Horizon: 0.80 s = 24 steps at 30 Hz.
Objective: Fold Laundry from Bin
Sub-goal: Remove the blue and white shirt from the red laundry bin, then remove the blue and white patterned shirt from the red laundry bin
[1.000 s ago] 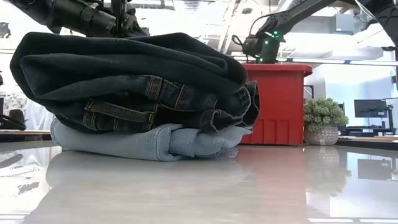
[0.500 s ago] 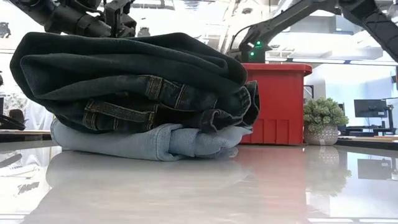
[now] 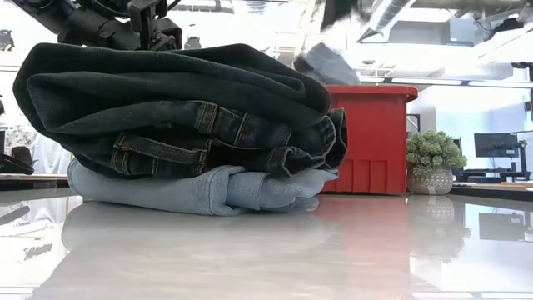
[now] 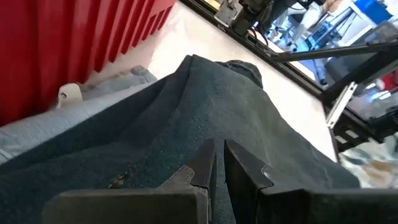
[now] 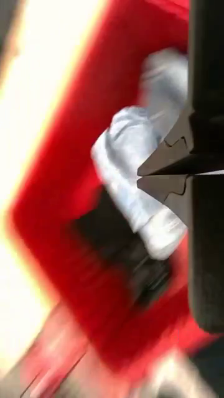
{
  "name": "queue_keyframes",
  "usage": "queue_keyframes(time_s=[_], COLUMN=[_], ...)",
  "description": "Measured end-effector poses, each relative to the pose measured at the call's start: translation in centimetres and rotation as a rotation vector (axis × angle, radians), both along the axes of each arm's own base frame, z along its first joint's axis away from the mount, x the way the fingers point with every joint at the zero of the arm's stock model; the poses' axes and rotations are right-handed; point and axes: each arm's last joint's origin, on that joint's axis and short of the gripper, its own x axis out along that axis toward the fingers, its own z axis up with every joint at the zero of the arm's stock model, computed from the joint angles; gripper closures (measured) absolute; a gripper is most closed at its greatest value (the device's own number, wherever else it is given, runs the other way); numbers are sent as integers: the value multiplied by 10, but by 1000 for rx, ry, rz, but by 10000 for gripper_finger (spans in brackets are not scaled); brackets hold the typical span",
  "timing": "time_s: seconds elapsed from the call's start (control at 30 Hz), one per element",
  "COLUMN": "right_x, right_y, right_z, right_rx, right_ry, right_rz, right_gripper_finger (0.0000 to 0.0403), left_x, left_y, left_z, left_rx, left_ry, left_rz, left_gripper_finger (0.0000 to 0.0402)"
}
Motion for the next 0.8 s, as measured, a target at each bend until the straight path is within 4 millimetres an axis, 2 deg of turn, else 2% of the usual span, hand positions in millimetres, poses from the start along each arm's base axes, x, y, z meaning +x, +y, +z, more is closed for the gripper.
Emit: queue_keyframes(time_s=[0.13, 0.2, 0.27, 0.33, 0.43, 0.5, 0.57, 0.7, 0.8], right_x=[-50, -84, -118, -151, -183, -186, -178, -134, -99], right_y=[64, 96, 121, 142, 156, 157, 156, 152, 144], right_z=[78, 108, 129, 139, 130, 116, 102, 76, 56], right_rx=[-180, -259, -295, -285, -207, -135, -105, -80, -58], right_ry=[-362, -582, -758, -859, -803, -681, -536, -269, -110], right_rz=[124, 210, 309, 431, 513, 448, 386, 305, 284], right_gripper_finger=[387, 386, 382, 381, 380, 379, 379, 373, 352], left_x=[0, 1, 3, 5, 7, 8, 8, 9, 8], left_y=[1, 1, -1, -4, -11, -17, -22, -33, -41], left_z=[0, 3, 8, 14, 25, 31, 36, 36, 36], left_rx=[34, 8, -44, -83, -102, -99, -92, -105, -116], left_ry=[-3, -36, -93, -160, -272, -338, -380, -387, -395], left_rz=[8, 21, 29, 15, -19, -35, -34, 58, 120], left_gripper_finger=[381, 381, 381, 381, 381, 381, 381, 381, 381])
